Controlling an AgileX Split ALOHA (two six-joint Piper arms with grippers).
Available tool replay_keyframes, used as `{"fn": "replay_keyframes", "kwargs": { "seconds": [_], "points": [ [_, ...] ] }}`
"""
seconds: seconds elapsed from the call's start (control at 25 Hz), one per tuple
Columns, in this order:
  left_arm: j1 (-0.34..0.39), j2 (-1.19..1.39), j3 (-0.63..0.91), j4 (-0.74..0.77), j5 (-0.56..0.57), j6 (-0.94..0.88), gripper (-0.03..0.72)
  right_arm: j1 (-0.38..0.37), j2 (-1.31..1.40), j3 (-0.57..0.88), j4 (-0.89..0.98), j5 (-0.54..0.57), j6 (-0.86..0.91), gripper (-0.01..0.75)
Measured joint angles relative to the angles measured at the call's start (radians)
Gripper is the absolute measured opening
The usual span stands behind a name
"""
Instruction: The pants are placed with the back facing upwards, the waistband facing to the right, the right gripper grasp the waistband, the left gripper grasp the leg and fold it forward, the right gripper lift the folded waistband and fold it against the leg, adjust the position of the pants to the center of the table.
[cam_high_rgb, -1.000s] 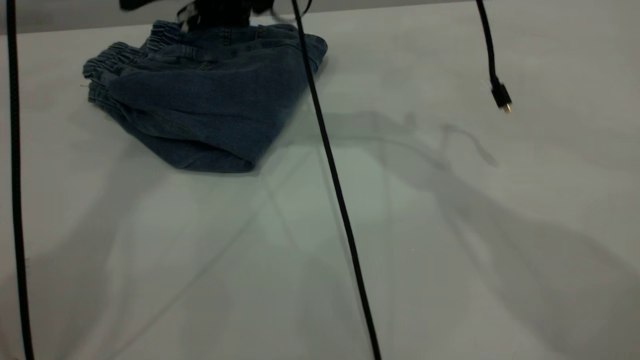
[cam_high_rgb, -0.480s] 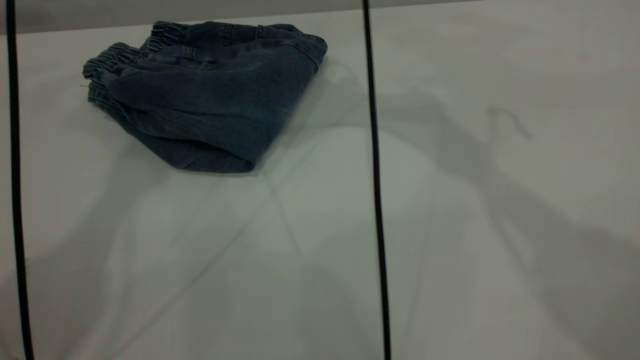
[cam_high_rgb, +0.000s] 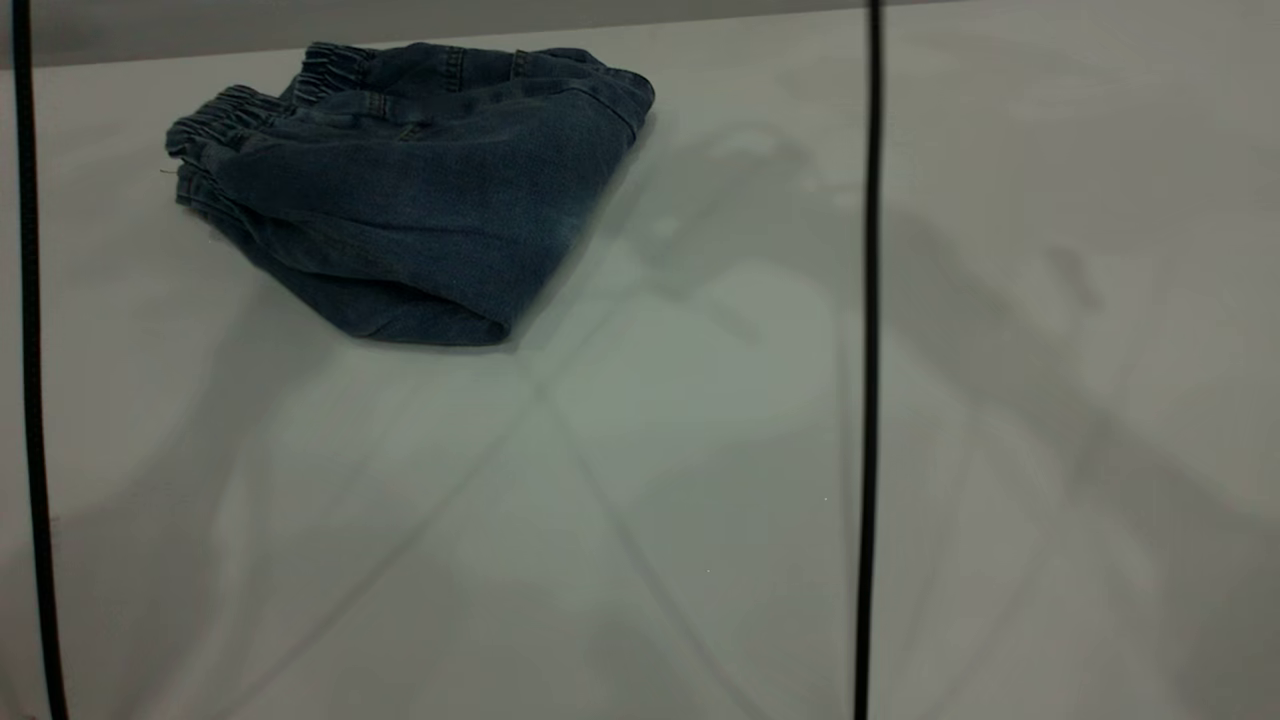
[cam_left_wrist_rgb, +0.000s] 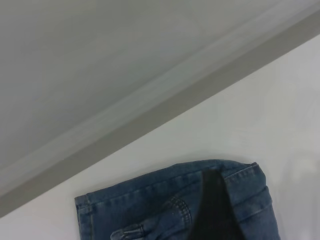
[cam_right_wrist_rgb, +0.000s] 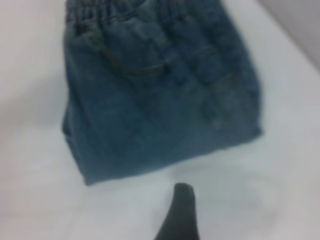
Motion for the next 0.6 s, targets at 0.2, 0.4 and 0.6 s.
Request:
{"fn": "replay_keyframes", "kwargs": {
  "seconds": [0.2,0.4,0.6],
  "points": [
    [0.000,0.018,0.001,0.003,0.001,0.000,0.464,0.001,-0.148,0.013,-0.056,0.008,0.063,0.581],
    [0.000,0.052,0.003,0.002,0.000,-0.001,0.464,0.001,-0.304,0.137,-0.056,0.002,0.057,0.581],
    [0.000,0.073,0.053,0.002,0.000,-0.001,0.464,0.001,-0.513,0.370,-0.057,-0.181,0.045,0.581]
  ]
}}
